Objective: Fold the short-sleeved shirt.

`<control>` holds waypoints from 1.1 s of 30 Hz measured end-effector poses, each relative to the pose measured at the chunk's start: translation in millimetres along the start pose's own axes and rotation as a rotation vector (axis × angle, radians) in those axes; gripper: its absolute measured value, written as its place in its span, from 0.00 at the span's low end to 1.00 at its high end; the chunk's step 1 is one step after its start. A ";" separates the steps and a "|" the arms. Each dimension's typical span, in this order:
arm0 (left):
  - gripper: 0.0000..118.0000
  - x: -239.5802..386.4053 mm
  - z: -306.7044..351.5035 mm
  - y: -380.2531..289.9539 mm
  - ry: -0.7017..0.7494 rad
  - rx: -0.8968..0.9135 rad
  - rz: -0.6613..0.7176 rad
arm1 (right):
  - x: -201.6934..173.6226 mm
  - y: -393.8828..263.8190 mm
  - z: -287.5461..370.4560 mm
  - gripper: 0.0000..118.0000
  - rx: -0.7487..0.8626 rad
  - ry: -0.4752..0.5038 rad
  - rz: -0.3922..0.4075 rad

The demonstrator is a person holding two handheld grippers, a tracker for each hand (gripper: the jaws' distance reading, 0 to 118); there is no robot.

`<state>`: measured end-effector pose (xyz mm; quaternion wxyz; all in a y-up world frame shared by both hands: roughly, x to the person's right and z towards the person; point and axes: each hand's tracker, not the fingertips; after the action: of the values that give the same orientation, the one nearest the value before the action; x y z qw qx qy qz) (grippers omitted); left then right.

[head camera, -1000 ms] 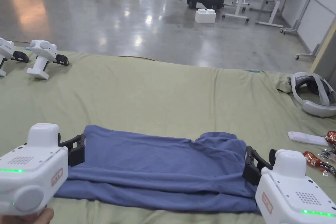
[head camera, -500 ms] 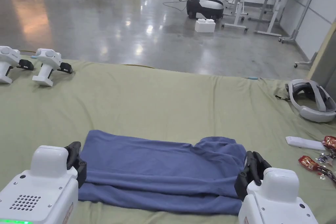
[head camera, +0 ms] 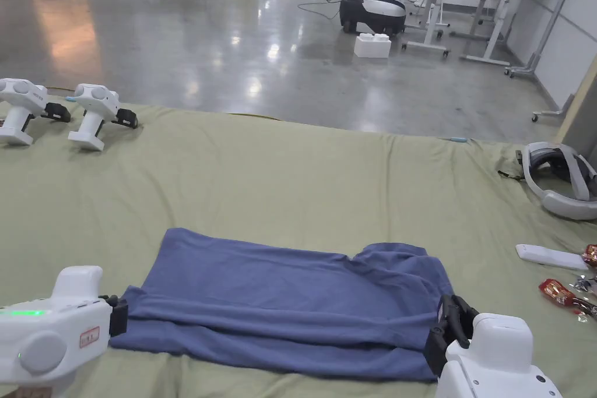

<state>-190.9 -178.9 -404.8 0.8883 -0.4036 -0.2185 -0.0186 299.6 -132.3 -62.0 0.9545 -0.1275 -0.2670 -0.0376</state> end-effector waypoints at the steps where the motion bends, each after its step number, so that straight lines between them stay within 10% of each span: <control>1: 0.16 -5.4 -11.4 1.7 0.005 -0.042 0.025 | 0.8 -2.4 -1.0 0.09 -0.013 -0.002 0.002; 5: 0.57 -17.3 -43.4 7.5 0.023 -0.176 0.088 | 5.2 -9.4 0.3 0.09 -0.048 -0.013 0.015; 16: 0.58 6.2 -83.8 17.1 0.162 -0.350 -0.074 | 28.3 -22.0 -3.4 0.08 -0.123 -0.048 -0.002; 19: 0.51 11.4 -87.4 17.6 0.170 -0.348 -0.084 | 34.1 -30.9 -7.1 0.09 -0.153 -0.067 0.000; 23: 0.09 20.1 -89.5 27.0 0.158 -0.335 -0.154 | 46.3 -42.8 -18.4 0.09 -0.210 -0.075 0.003; 27: 0.07 23.3 -83.3 24.9 0.149 -0.315 -0.171 | 72.2 -55.4 -44.8 0.14 -0.351 -0.094 -0.027; 33: 0.07 16.2 -57.4 21.8 0.111 -0.249 -0.146 | 117.4 -71.6 -105.2 0.63 -0.604 -0.022 -0.065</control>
<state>-150.3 -203.5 -446.9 0.8384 -0.4918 -0.1940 -0.1324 442.5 -229.5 -71.8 0.8687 -0.3972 -0.2582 -0.1446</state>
